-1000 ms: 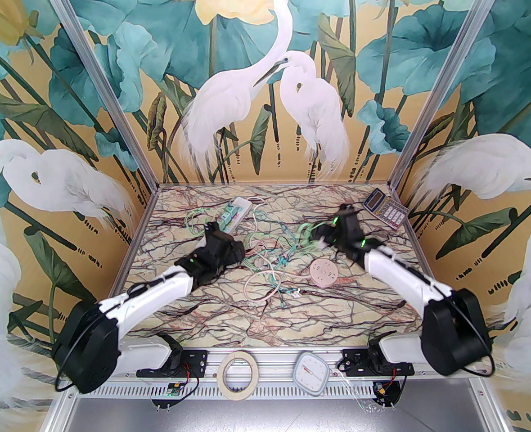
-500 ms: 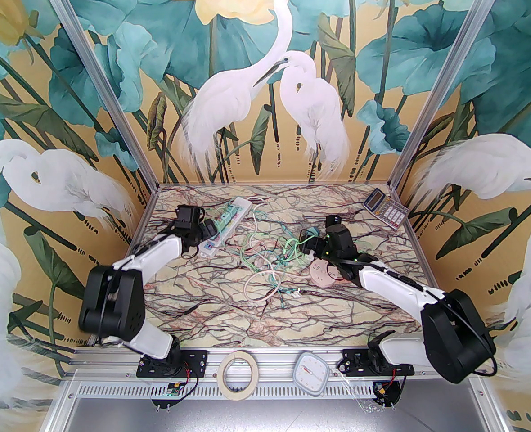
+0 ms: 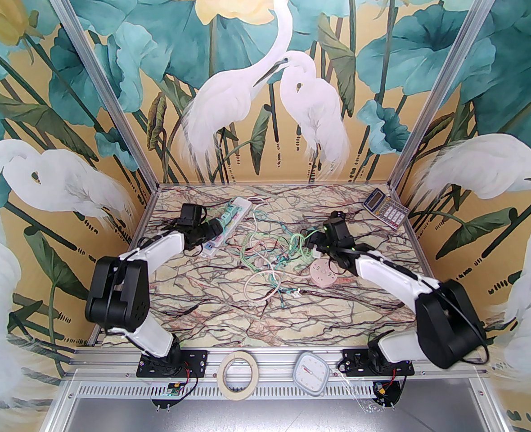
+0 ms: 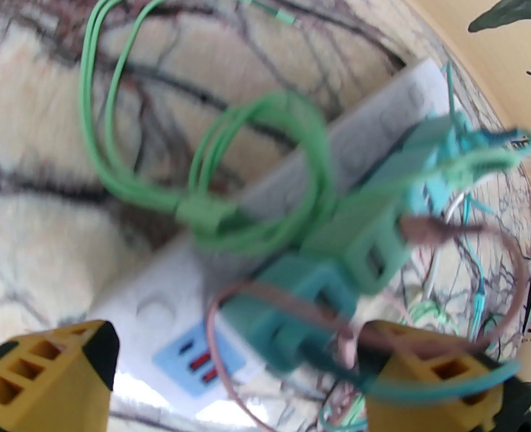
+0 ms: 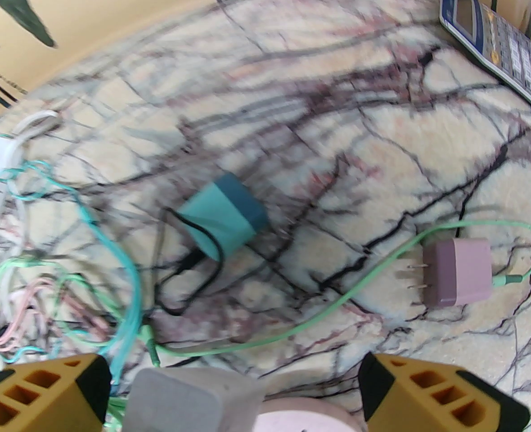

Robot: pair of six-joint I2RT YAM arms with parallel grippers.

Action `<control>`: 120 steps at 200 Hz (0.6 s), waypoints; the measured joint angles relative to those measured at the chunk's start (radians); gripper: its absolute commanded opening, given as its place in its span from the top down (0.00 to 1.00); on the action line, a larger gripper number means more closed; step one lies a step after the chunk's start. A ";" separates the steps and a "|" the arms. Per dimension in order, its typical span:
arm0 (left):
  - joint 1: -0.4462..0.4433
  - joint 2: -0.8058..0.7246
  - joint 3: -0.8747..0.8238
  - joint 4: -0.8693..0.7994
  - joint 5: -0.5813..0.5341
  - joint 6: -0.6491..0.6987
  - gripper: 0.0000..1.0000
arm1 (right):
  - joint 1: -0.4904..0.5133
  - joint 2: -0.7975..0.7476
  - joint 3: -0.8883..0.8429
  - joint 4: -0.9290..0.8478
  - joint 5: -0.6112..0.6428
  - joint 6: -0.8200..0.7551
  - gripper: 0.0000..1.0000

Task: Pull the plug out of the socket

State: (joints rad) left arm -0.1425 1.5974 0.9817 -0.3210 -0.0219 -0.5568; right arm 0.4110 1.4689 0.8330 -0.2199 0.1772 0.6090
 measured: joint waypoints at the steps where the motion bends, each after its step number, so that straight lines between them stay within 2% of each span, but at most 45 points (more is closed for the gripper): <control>1: -0.002 -0.003 -0.002 0.000 0.000 0.000 0.06 | 0.000 0.002 0.001 -0.001 0.000 0.000 0.01; 60: -0.160 -0.239 -0.056 -0.020 0.003 -0.004 0.04 | -0.039 0.020 0.004 -0.037 0.014 0.013 0.01; 99: -0.279 -0.343 -0.116 -0.012 0.010 -0.032 0.02 | -0.172 0.023 0.038 -0.088 0.003 0.027 0.01; 120: -0.329 -0.375 -0.174 0.010 0.022 -0.054 0.02 | -0.252 0.109 0.177 -0.154 -0.020 0.025 0.01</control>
State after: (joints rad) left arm -0.4717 1.2224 0.8078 -0.3107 0.0002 -0.6109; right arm 0.1589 1.5776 1.0096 -0.3737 0.1570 0.6342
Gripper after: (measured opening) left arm 0.980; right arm 0.992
